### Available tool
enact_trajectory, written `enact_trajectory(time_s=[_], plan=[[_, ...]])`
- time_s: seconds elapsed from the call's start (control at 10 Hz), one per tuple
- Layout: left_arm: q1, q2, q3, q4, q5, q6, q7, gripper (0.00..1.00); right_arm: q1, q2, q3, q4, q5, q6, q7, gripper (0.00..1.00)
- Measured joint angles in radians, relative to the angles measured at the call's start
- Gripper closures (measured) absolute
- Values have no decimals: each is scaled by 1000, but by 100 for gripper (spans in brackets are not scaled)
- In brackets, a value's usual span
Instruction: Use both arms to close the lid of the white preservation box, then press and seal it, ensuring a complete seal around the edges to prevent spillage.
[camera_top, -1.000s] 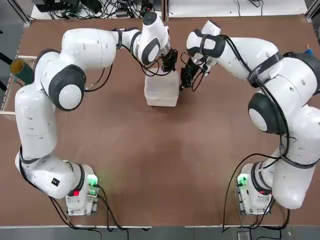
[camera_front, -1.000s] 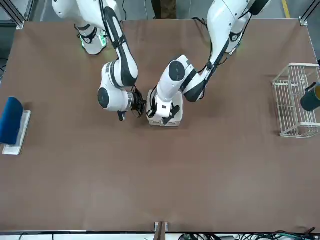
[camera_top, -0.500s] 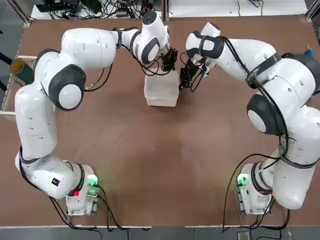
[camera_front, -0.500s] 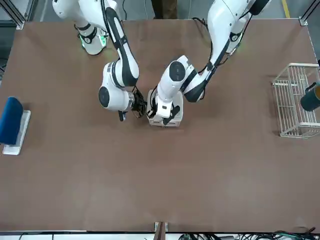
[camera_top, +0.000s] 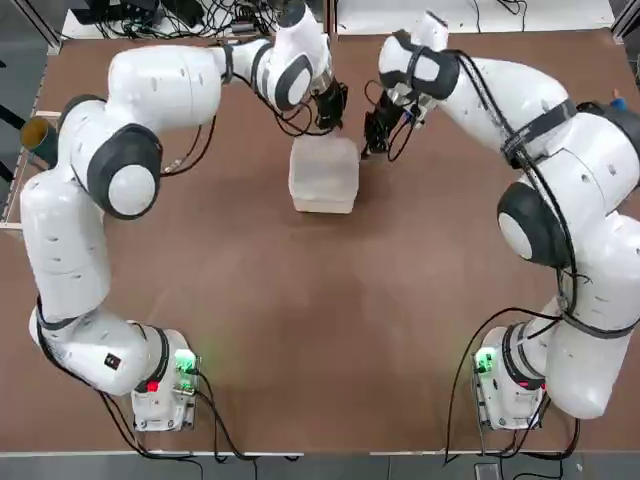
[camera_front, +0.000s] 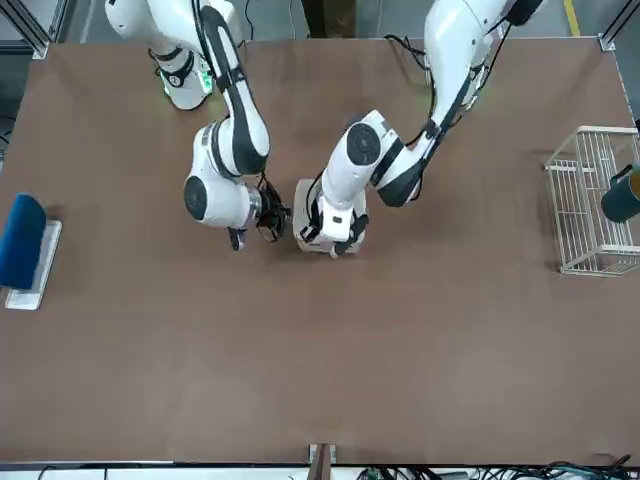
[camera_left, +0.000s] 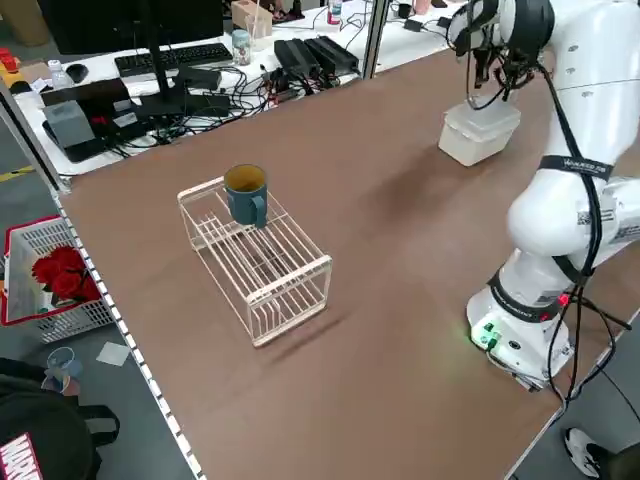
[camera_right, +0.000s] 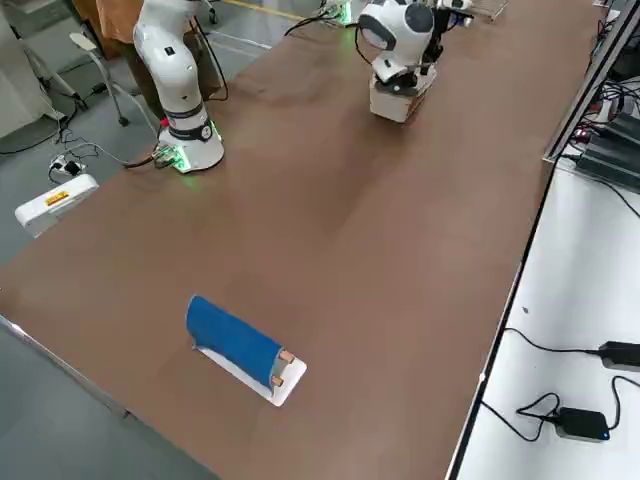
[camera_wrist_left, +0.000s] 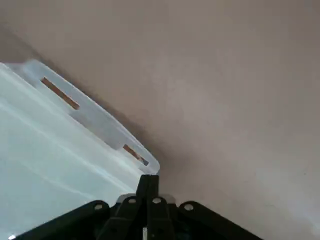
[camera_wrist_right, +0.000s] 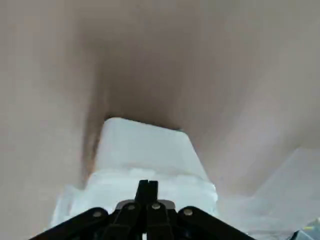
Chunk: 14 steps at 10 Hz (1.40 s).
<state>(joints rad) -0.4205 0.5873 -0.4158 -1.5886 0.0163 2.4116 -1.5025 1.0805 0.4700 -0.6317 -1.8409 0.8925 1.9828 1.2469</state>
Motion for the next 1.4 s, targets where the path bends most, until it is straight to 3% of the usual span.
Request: enact_trajectory(time_s=[0.2, 0.4, 0.7, 0.9, 1.1, 1.2, 1.4], plan=[[30, -62, -1, -2, 0, -121, 26, 99, -4, -13, -27, 118, -115, -70, -2, 98], [89, -124, 0, -49, 2, -203, 89, 99, -43, 17, -28, 241, -129, -92, -101, 99], [135, -139, 1, -132, 7, -204, 135, 99, -102, 172, -17, 409, -76, -102, -440, 99], [131, -144, -4, -168, 9, -202, 135, 99, -180, 252, 63, 516, -69, -192, -605, 99], [125, -167, -9, -201, 9, -202, 135, 99, -298, 289, 201, 597, -66, -250, -693, 99], [122, -174, -13, -218, 9, -202, 135, 99, -320, 313, 240, 634, -56, -250, -698, 99], [120, -176, -31, -242, 9, -202, 135, 99, -318, 369, 269, 694, -44, -210, -702, 99]])
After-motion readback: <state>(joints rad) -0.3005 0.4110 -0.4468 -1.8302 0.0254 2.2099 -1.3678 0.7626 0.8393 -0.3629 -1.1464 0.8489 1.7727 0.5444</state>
